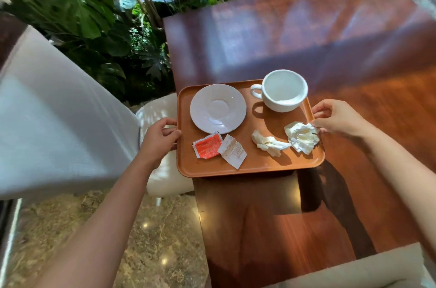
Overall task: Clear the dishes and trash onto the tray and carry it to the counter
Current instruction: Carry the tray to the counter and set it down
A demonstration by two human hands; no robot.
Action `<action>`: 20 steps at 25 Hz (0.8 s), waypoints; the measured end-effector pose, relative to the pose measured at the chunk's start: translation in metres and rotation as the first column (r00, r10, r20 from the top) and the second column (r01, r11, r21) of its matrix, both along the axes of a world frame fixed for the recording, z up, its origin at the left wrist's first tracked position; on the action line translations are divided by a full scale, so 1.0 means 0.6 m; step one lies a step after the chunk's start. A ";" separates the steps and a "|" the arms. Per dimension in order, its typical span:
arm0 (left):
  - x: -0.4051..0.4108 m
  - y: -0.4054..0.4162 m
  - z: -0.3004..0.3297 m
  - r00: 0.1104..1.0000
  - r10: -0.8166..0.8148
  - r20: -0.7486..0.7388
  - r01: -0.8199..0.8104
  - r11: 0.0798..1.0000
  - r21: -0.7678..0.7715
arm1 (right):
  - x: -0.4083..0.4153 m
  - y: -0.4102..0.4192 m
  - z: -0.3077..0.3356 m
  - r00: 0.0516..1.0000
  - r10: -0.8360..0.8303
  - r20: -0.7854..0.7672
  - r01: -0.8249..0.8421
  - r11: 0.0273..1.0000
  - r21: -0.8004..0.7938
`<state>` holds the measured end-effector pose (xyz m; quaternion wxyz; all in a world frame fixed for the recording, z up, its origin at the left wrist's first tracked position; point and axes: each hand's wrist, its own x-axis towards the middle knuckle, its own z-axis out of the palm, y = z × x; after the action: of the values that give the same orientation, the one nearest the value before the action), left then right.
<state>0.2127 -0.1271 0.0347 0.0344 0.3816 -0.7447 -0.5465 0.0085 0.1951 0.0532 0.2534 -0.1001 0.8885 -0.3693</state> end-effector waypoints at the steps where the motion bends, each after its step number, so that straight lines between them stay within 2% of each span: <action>1: 0.014 -0.004 0.016 1.000 0.027 -0.012 -0.027 1.000 -0.008 | 0.003 -0.011 0.018 1.000 0.027 -0.005 -0.027 0.999 -0.022; 11: 0.265 -0.007 0.165 0.945 0.297 -0.138 -0.295 0.955 0.038 | 0.094 -0.133 0.192 0.954 0.293 -0.061 -0.300 0.938 -0.176; 20: 0.591 -0.005 0.219 0.863 0.478 -0.163 -0.478 0.877 0.041 | 0.345 -0.260 0.263 0.860 0.510 0.022 -0.491 0.837 -0.243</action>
<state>0.5674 -0.1298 0.1662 0.2316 0.5068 -0.6216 -0.5505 0.2157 0.0390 0.2108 0.3658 -0.3413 0.7711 -0.3938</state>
